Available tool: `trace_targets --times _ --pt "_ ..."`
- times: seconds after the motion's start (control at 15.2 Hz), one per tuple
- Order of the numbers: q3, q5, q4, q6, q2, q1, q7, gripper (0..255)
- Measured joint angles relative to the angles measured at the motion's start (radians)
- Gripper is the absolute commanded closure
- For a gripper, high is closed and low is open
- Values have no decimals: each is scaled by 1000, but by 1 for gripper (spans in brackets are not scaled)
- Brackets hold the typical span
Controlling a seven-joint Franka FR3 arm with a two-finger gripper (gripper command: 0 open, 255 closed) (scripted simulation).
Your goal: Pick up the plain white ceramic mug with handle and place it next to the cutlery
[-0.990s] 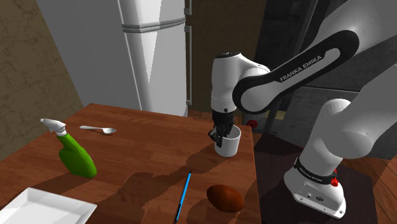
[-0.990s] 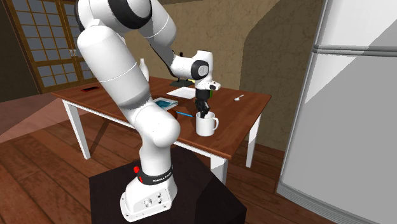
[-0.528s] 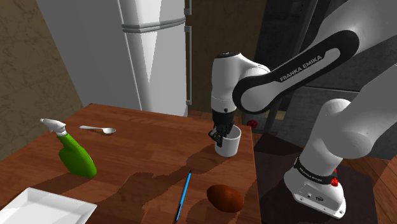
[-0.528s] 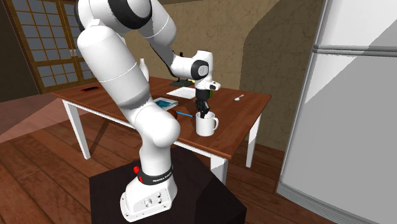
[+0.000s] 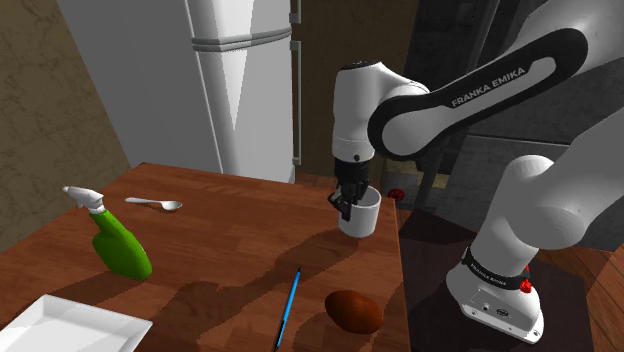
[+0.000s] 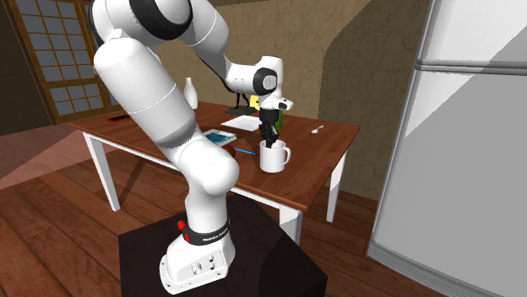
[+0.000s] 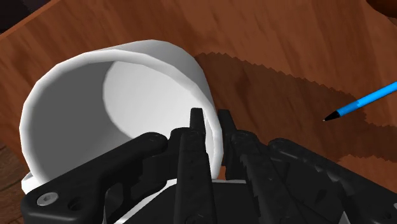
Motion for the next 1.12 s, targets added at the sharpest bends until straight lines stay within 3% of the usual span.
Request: trace_targets --times 1.12 --pt "-43 -18 163 -259 -96 -3 -3 255"
